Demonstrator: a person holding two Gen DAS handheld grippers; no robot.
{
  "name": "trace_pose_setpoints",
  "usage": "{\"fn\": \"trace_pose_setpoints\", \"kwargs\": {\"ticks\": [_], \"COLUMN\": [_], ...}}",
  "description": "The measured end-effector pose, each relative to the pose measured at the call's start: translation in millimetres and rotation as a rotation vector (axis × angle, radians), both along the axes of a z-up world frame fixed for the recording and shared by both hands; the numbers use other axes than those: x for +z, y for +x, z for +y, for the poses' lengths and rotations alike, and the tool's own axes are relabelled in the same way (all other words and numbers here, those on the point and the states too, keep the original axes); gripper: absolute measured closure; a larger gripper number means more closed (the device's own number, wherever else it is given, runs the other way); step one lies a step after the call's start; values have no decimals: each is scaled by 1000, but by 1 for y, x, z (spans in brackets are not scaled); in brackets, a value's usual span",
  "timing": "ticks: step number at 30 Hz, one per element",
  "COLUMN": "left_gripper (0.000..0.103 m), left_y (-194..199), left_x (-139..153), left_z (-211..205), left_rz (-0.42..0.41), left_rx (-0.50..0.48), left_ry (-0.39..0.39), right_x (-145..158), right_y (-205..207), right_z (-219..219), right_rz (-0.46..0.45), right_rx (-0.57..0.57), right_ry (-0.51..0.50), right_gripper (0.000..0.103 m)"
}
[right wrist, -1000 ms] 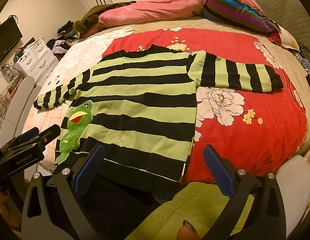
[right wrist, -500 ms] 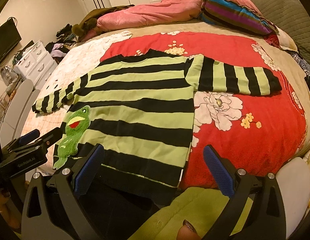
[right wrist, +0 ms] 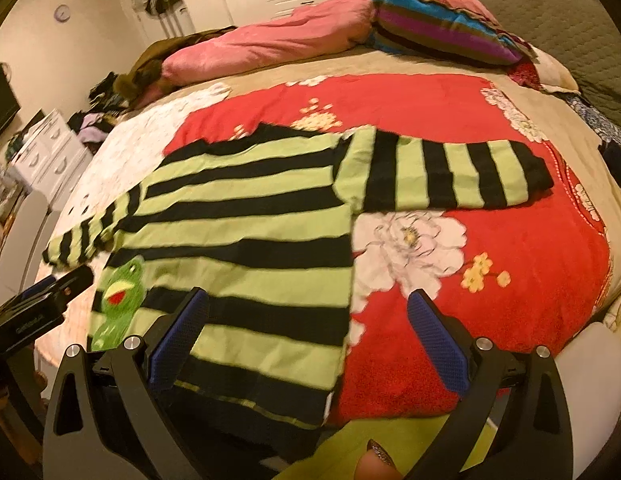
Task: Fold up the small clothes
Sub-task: 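Grasp the striped sleeve cuff with the right gripper and lift it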
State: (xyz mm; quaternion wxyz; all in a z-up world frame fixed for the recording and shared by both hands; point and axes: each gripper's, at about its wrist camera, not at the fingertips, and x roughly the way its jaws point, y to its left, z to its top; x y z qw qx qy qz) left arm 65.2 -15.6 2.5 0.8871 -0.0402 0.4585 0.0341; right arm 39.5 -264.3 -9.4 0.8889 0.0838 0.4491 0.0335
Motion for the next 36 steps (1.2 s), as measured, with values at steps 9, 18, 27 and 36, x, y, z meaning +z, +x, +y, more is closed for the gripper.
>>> {"fn": "trace_pose_setpoints", "kwargs": {"ticks": [9, 18, 27, 36], "left_gripper": [8, 8, 8, 8], "left_y": [44, 97, 148, 177], "left_x": [-14, -37, -65, -96], "left_z": [-9, -21, -38, -34], "left_rz": [28, 63, 107, 104], "left_rx": [-3, -1, 12, 75], "left_ry": [4, 5, -6, 6], "right_x": [-15, -46, -75, -110], "right_y": [46, 93, 128, 154], "right_z": [-55, -156, -274, -347], "right_rz": [-10, 13, 31, 63], "right_rx": [-123, -339, -559, -660], "right_ry": [-10, -25, 36, 75], "right_gripper": [4, 4, 4, 4]}}
